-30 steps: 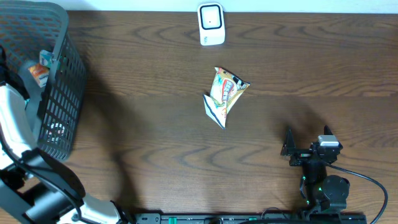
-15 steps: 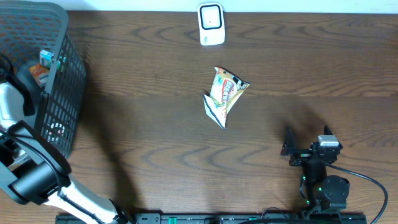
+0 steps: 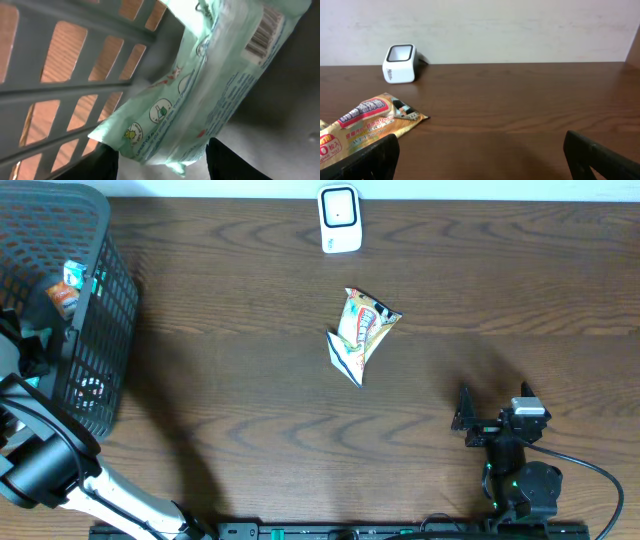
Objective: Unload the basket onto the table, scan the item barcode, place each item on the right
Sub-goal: 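Reach the left gripper back into the basket and grasp the teal packet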
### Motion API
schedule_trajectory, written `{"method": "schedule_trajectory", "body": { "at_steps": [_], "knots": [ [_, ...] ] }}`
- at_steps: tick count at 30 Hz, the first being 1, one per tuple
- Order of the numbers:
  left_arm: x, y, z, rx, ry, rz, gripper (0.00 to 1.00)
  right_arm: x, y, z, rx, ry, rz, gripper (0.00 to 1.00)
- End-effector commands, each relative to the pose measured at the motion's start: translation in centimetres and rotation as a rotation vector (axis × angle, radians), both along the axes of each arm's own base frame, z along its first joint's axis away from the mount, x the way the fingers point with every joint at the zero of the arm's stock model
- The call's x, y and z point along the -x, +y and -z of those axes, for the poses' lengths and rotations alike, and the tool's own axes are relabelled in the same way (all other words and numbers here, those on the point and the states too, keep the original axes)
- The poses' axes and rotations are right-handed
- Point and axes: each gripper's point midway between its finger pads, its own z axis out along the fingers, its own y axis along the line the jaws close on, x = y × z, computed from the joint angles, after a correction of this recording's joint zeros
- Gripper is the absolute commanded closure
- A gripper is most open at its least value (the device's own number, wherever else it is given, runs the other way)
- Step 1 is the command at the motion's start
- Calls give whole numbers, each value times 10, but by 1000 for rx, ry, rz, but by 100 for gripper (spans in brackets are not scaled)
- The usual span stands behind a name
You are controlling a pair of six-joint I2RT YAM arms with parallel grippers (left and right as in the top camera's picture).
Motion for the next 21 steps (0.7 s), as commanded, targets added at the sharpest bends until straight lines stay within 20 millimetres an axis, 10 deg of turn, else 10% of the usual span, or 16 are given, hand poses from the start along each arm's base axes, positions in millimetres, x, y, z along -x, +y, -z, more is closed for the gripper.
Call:
{"method": "schedule_trajectory", "body": {
  "at_steps": [1, 21],
  "knots": [
    [-9, 0, 4, 26, -42, 23, 44, 0, 0, 1, 15, 2, 0, 1],
    [-90, -15, -36, -94, -270, 168, 43, 0, 0, 1, 15, 2, 0, 1]
  ]
}}
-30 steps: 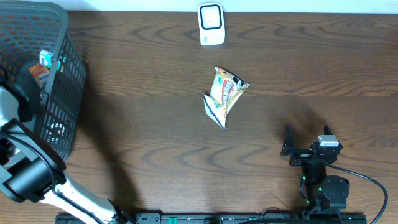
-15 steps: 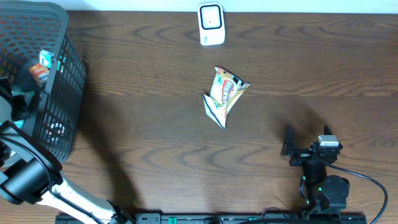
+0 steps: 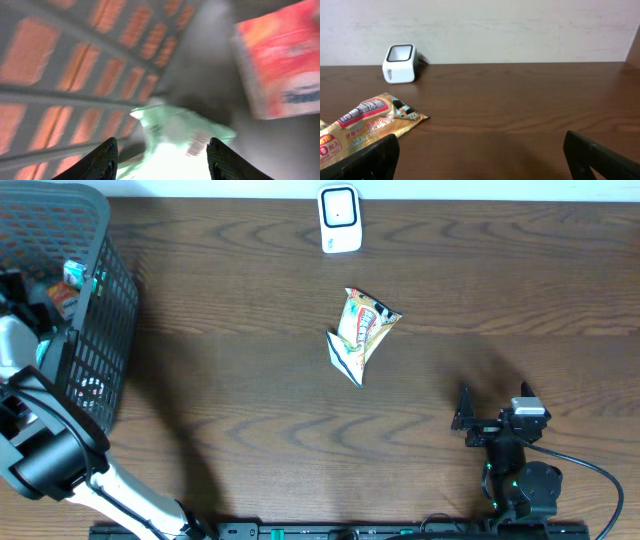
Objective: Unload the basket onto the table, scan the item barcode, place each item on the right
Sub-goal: 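Reach the left gripper back into the basket and grasp the teal packet, then lift the teal packet past the scanner and release it beside the bag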
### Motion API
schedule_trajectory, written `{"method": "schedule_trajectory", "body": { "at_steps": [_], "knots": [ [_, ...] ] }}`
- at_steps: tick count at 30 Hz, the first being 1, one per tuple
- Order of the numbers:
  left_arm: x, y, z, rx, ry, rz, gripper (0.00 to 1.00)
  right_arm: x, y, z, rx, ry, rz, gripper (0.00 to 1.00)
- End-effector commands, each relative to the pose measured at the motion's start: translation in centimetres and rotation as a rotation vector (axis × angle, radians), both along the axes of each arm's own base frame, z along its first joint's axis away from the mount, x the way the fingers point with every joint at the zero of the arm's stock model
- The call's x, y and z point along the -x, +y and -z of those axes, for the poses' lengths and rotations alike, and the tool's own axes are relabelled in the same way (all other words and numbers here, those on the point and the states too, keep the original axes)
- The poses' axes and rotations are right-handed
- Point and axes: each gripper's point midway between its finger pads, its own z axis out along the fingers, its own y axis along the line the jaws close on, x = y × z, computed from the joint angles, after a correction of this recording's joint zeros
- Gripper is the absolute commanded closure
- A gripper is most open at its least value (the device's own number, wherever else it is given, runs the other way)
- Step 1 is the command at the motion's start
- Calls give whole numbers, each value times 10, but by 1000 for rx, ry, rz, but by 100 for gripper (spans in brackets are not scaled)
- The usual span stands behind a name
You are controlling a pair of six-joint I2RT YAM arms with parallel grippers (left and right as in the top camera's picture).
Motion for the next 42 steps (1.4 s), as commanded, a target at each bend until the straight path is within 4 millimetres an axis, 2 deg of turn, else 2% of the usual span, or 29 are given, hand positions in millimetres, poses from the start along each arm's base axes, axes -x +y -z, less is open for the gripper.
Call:
{"method": "schedule_trajectory", "body": {
  "at_steps": [1, 4, 5, 8, 16, 17, 18, 20, 21, 23, 25, 27, 31, 33, 34, 36, 38, 40, 42],
  "knots": [
    [-11, -7, -5, 21, -37, 49, 43, 0, 0, 1, 15, 2, 0, 1],
    [-3, 1, 1, 26, -27, 31, 42, 0, 0, 1, 15, 2, 0, 1],
    [3, 7, 2, 29, -23, 16, 37, 0, 0, 1, 15, 2, 0, 1],
    [13, 14, 8, 53, -18, -3, 37, 0, 0, 1, 15, 2, 0, 1],
    [22, -4, 66, 206, 62, 22, 37, 0, 0, 1, 15, 2, 0, 1],
    [24, -6, 71, 220, 76, 22, 40, 0, 0, 1, 15, 2, 0, 1],
    [25, -7, 72, 223, 80, 21, 48, 0, 0, 1, 15, 2, 0, 1],
    [27, -8, 72, 229, 87, 20, 80, 0, 0, 1, 15, 2, 0, 1],
    [28, -10, 70, 232, 88, 20, 92, 0, 0, 1, 15, 2, 0, 1],
    [28, -9, 64, 229, 79, 13, 93, 0, 0, 1, 15, 2, 0, 1],
    [25, -7, 46, 216, 35, -15, 93, 0, 0, 1, 15, 2, 0, 1],
    [20, -3, 21, 200, -46, -69, 93, 0, 0, 1, 15, 2, 0, 1],
    [8, 5, -56, 186, -323, -240, 93, 0, 0, 1, 15, 2, 0, 1],
    [4, 1, -108, 229, -523, -327, 93, 0, 0, 1, 15, 2, 0, 1],
    [2, -2, -121, 255, -582, -343, 93, 0, 0, 1, 15, 2, 0, 1],
    [-5, -24, -183, 378, -812, -344, 93, 0, 0, 1, 15, 2, 0, 1],
    [-10, -42, -220, 478, -936, -301, 93, 0, 0, 1, 15, 2, 0, 1],
    [-14, -74, -265, 635, -1062, -214, 93, 0, 0, 1, 15, 2, 0, 1],
    [-14, -97, -286, 744, -1103, -171, 93, 0, 0, 1, 15, 2, 0, 1]
  ]
}}
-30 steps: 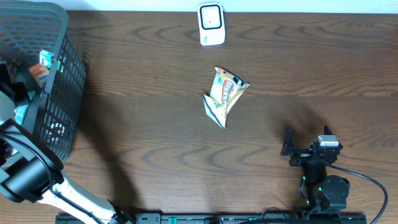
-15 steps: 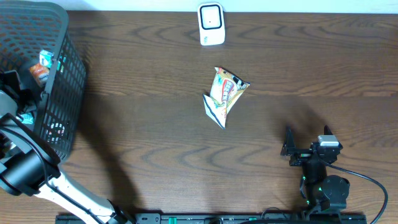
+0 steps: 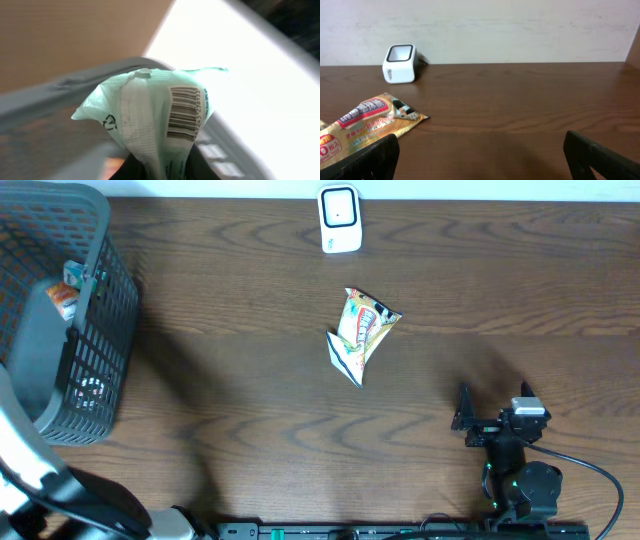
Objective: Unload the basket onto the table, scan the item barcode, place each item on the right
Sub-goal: 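Lift the teal packet past the scanner and release it beside the bag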
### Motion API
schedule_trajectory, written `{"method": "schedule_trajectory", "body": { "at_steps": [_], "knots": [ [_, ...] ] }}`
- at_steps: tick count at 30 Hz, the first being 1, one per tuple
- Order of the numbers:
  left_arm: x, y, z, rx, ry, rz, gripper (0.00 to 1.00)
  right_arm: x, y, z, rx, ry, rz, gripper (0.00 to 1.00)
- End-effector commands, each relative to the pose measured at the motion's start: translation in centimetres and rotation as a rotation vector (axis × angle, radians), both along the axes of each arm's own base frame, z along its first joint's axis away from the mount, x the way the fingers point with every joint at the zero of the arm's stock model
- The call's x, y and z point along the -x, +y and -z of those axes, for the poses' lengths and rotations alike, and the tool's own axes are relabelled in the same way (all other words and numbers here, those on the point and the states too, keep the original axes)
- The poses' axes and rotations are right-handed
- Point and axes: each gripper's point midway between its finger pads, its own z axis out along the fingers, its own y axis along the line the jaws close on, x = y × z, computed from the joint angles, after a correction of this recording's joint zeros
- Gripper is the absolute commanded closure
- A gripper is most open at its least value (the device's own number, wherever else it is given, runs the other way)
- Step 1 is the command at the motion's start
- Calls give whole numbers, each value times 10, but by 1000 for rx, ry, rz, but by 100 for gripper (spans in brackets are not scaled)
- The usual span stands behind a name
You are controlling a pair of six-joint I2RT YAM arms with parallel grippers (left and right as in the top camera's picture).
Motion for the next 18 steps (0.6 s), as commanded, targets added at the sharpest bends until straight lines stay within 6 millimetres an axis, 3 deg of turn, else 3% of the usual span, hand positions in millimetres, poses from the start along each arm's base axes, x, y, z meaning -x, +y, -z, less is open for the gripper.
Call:
{"method": "schedule_trajectory", "body": {
  "at_steps": [1, 5, 9, 14, 16, 18],
  "knots": [
    [-12, -65, -40, 304, -208, 207, 93, 0, 0, 1, 15, 2, 0, 1],
    [-23, -128, -60, 360, -232, 401, 93, 0, 0, 1, 15, 2, 0, 1],
    [-41, -226, -55, 409, -165, 677, 93, 0, 0, 1, 15, 2, 0, 1],
    [-41, -331, -18, 274, 12, 954, 93, 0, 0, 1, 15, 2, 0, 1],
    [-36, -363, 7, 255, 115, 996, 93, 0, 0, 1, 15, 2, 0, 1],
    [-34, -381, 33, 226, 225, 963, 93, 0, 0, 1, 15, 2, 0, 1]
  ]
}}
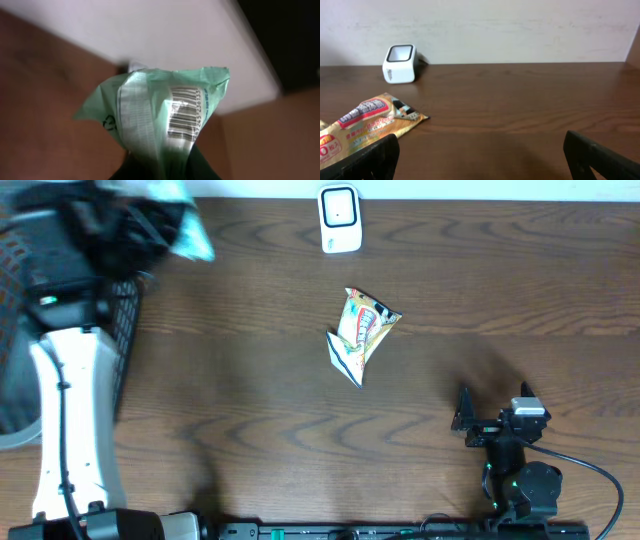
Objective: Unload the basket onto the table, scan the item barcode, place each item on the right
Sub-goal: 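Lift the teal packet past the scanner and release it beside the bag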
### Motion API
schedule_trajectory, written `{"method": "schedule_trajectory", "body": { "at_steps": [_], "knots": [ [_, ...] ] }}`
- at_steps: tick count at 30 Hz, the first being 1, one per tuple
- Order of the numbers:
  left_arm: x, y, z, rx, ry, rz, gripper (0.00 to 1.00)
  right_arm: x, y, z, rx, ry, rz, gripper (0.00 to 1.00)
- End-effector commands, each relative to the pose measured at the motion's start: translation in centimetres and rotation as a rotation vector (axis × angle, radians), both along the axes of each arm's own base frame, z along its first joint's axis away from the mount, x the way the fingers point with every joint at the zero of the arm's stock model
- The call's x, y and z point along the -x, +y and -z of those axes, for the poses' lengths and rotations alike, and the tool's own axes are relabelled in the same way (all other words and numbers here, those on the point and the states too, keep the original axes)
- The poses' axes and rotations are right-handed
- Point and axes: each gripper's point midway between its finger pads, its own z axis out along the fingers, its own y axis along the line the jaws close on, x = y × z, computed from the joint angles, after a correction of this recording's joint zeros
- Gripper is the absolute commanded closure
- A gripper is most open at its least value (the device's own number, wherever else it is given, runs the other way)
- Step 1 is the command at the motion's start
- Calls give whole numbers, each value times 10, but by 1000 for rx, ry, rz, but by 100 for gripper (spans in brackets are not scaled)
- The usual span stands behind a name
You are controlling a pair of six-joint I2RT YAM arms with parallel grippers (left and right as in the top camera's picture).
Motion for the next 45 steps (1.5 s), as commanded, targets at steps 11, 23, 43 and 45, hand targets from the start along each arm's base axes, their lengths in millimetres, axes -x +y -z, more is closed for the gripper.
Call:
{"method": "schedule_trajectory", "body": {
  "at_steps": [11, 23, 43, 45],
  "knots": [
    [12, -128, 189, -619, 361, 115, 92, 0, 0, 1, 15, 2, 0, 1],
    [12, -147, 281, -703, 499, 181, 64, 0, 0, 1, 15, 2, 0, 1],
    [-22, -23, 17, -789, -107, -273, 27, 0, 0, 1, 15, 2, 0, 1],
    [-12, 25, -22, -789, -156, -440, 27, 0, 0, 1, 15, 2, 0, 1]
  ]
}}
